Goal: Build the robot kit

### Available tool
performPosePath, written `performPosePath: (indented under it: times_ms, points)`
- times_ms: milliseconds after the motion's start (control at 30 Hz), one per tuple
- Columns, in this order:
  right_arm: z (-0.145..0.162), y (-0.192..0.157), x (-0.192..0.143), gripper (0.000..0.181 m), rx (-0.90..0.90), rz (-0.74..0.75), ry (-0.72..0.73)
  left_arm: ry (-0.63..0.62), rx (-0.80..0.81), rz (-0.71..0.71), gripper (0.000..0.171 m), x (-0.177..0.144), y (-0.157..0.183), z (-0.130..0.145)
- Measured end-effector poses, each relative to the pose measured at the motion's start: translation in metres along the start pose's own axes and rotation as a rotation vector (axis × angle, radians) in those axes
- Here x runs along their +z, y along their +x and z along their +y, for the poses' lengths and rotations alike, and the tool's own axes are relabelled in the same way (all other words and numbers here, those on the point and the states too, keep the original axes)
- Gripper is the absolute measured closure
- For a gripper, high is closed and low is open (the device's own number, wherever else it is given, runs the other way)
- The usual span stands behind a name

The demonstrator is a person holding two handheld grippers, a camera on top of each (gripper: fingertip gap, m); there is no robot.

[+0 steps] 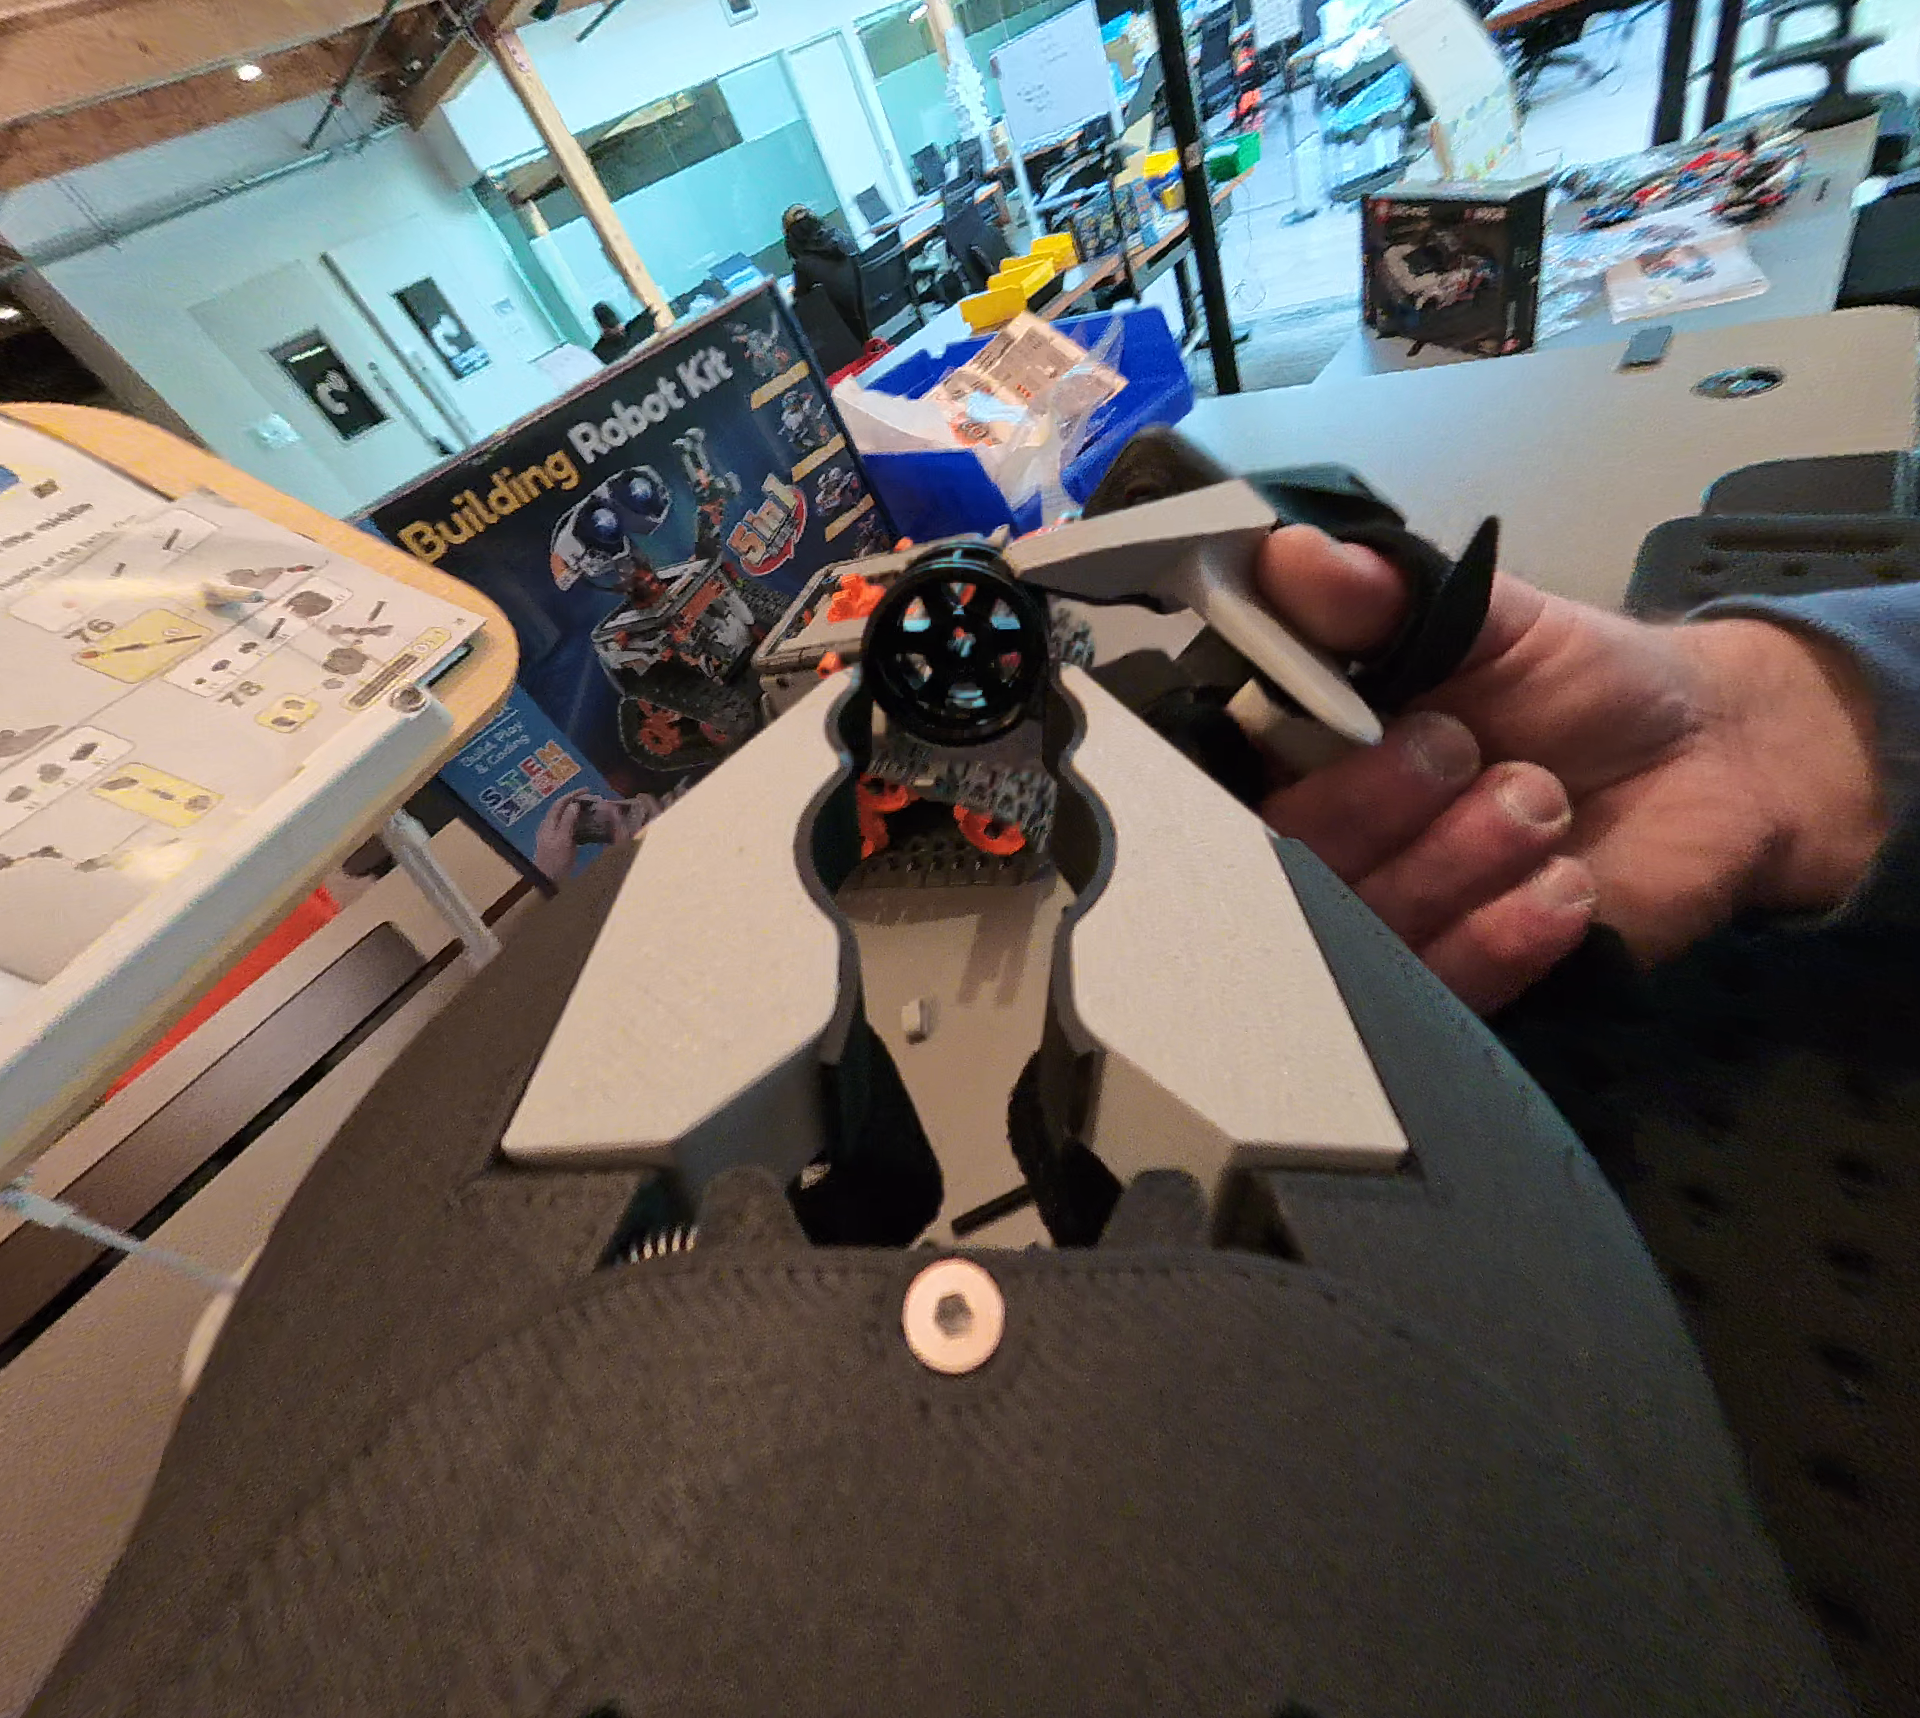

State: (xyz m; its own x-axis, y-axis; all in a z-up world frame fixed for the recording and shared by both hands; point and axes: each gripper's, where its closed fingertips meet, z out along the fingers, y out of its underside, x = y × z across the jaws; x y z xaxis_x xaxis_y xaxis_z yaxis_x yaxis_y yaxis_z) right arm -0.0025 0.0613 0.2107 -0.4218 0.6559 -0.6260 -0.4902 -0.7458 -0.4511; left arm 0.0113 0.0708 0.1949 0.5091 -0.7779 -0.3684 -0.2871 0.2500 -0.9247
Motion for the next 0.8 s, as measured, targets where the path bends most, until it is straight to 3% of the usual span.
performPosePath:
  times_ms: [233, 467, 633, 800]
  points:
    - [0.003, -0.004, 0.004, 0.153, -0.004, -0.021, -0.015, 0.022, -0.008, 0.042, 0.143, -0.006, 0.001, -0.005]
    - [0.0, 0.009, -0.005, 0.151, -0.262, 0.216, -0.146, -0.058, 0.011, 0.066, 0.142, -0.011, -0.001, 0.01]
    - [0.004, 0.018, -0.018, 0.148, -0.502, 0.402, -0.314, -0.19, 0.088, 0.068, 0.142, -0.005, 0.002, 0.032]
    - [0.009, 0.03, -0.026, 0.152, -0.584, 0.527, -0.429, -0.291, 0.162, 0.086, 0.142, 0.004, 0.008, 0.047]
